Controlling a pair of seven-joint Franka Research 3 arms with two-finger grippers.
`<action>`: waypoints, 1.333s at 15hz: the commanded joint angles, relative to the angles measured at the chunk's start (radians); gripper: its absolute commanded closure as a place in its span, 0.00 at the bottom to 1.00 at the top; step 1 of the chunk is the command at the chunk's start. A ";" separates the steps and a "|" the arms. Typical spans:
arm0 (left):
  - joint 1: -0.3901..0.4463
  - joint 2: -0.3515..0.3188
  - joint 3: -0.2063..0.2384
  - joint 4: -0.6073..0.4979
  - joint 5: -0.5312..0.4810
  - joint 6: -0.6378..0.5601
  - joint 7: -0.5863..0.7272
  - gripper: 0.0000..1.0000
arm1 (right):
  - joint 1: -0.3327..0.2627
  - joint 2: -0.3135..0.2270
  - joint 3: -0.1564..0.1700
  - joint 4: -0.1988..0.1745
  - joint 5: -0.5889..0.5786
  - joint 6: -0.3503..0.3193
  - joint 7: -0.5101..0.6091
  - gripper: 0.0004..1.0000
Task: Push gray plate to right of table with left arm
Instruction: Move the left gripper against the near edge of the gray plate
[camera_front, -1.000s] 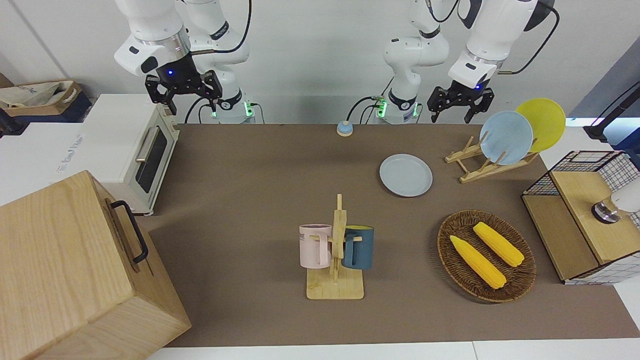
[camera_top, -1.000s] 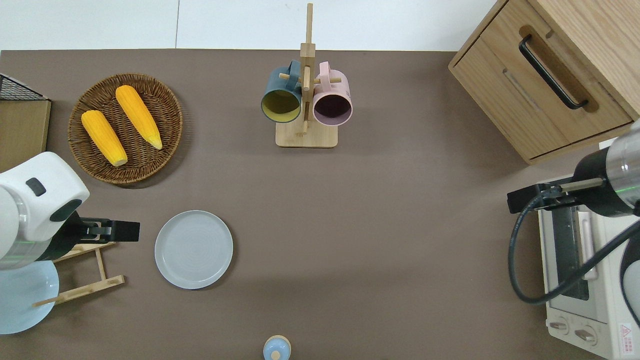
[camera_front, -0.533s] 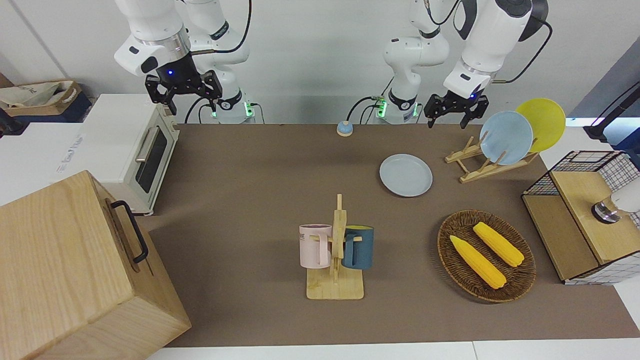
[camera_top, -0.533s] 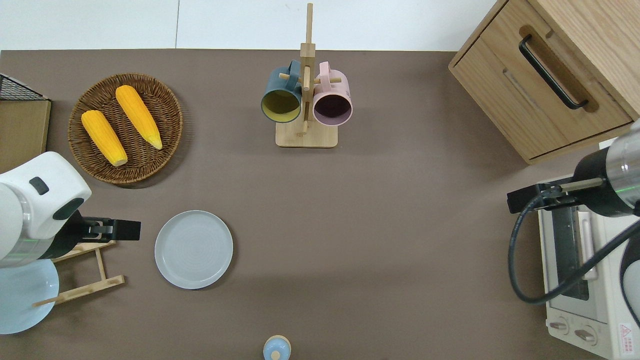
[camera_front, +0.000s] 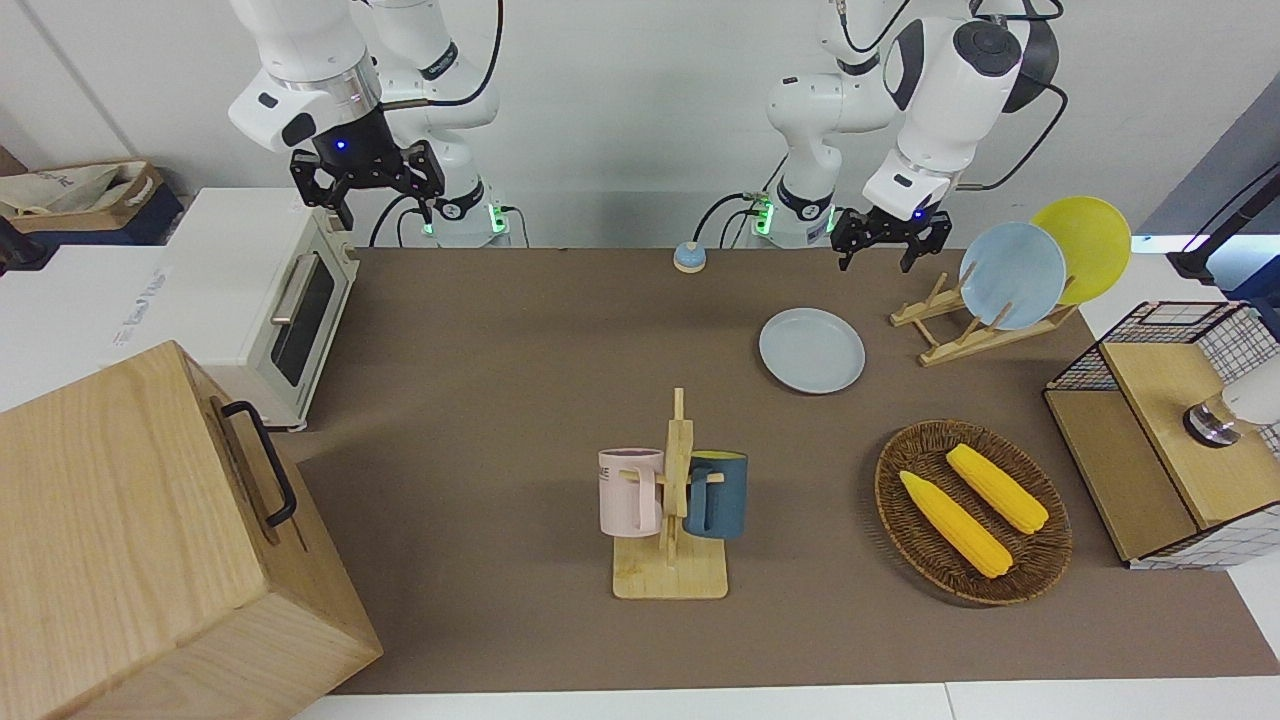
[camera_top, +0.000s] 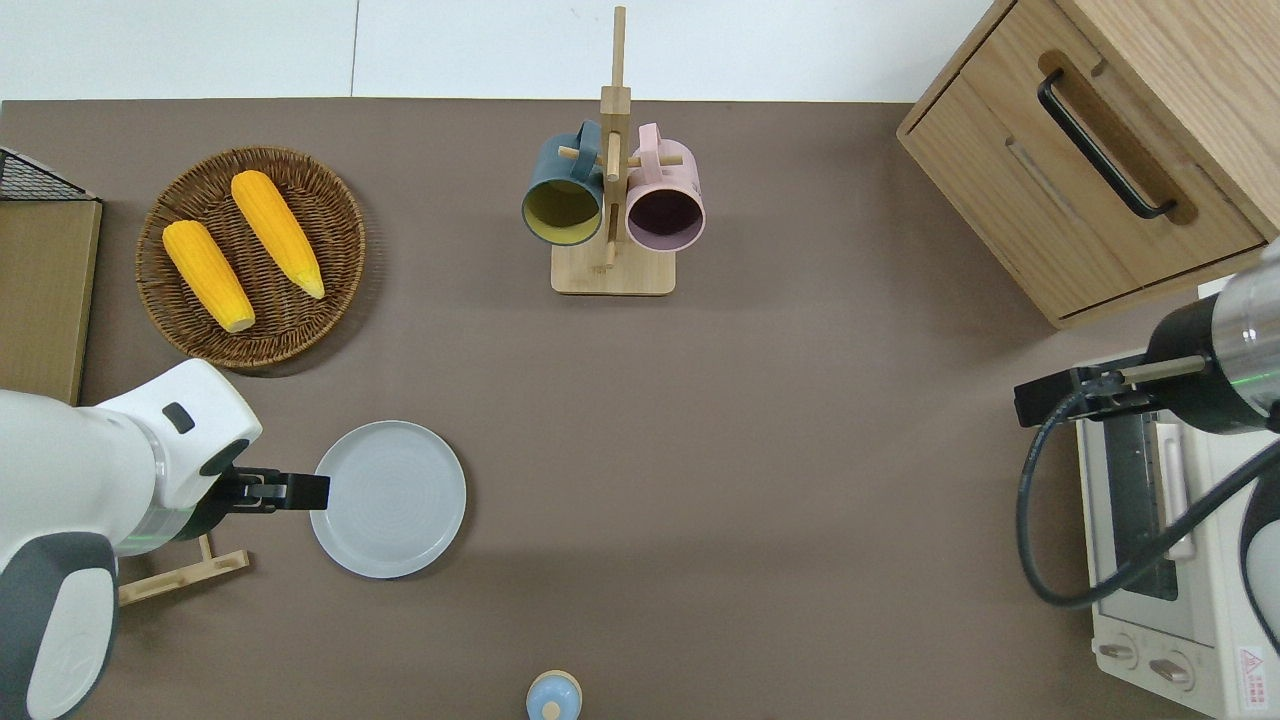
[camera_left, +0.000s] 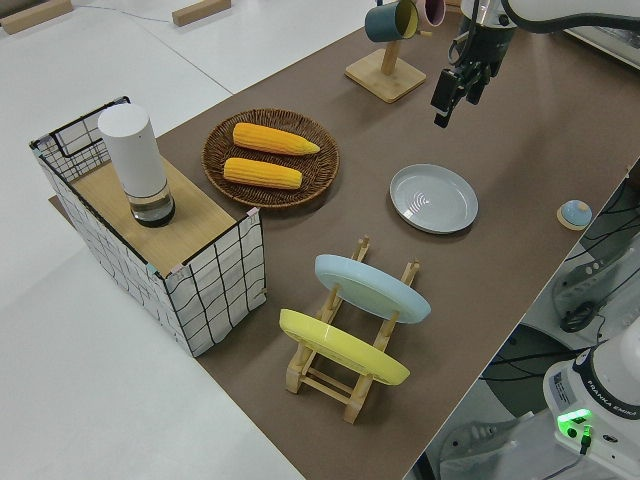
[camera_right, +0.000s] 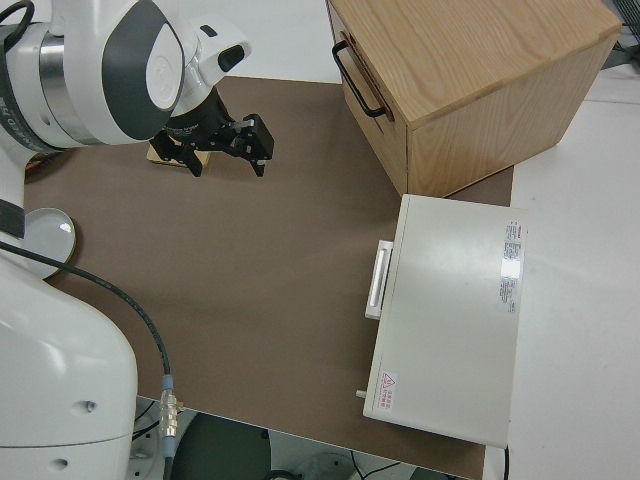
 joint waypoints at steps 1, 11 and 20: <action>0.015 -0.079 0.020 -0.160 -0.011 0.123 0.058 0.01 | -0.011 -0.008 0.004 -0.001 0.008 -0.012 -0.003 0.02; 0.017 -0.062 0.023 -0.441 -0.010 0.502 0.065 0.01 | -0.011 -0.008 0.006 -0.001 0.008 -0.012 -0.003 0.02; 0.080 0.079 0.028 -0.499 -0.010 0.714 0.102 0.01 | -0.011 -0.008 0.004 -0.001 0.010 -0.012 -0.003 0.02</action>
